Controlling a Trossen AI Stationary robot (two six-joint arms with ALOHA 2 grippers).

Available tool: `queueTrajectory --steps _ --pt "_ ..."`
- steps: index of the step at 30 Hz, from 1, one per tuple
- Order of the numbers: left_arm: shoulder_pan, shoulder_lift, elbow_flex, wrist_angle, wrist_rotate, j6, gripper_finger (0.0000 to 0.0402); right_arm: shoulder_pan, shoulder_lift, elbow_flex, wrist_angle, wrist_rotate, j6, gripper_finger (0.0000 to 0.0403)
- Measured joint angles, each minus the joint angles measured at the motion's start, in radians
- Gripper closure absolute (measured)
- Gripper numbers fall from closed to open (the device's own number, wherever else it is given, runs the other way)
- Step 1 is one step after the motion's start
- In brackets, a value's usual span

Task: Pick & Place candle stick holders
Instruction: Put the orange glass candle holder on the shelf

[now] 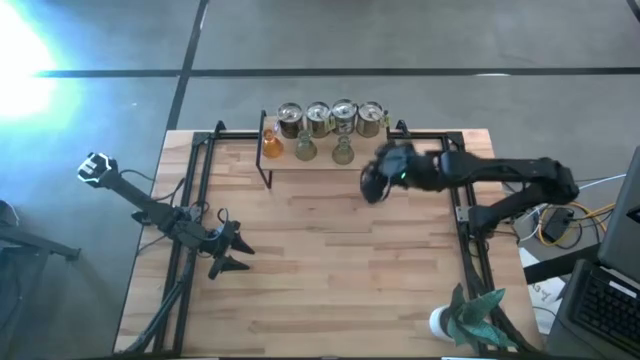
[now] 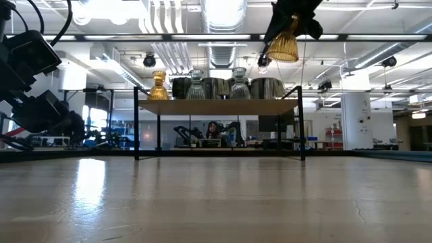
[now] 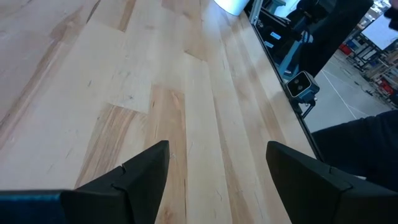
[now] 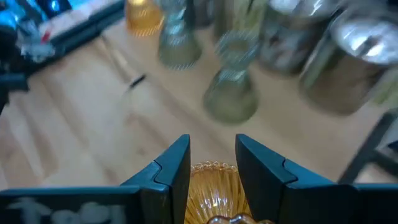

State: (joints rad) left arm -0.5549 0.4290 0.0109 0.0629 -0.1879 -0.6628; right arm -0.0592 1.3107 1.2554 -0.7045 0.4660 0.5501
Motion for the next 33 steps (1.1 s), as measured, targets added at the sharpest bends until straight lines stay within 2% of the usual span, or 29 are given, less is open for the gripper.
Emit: queueTrajectory --steps 7,13,23,33 --pt "0.0 0.0 0.0 0.0 0.0 0.0 0.0128 -0.134 -0.024 0.019 0.045 -0.127 -0.116 0.0288" --pt "0.0 0.0 0.0 0.0 0.0 0.0 0.0128 -0.207 0.02 0.02 0.064 -0.161 -0.168 0.0288" --pt "0.0 0.0 0.0 0.0 0.0 0.0 0.0128 -0.304 0.097 0.017 0.104 -0.16 -0.266 0.0288" --pt "0.0 0.0 0.0 0.0 0.0 0.0 0.0128 -0.371 0.142 0.016 0.121 -0.159 -0.253 0.0288"
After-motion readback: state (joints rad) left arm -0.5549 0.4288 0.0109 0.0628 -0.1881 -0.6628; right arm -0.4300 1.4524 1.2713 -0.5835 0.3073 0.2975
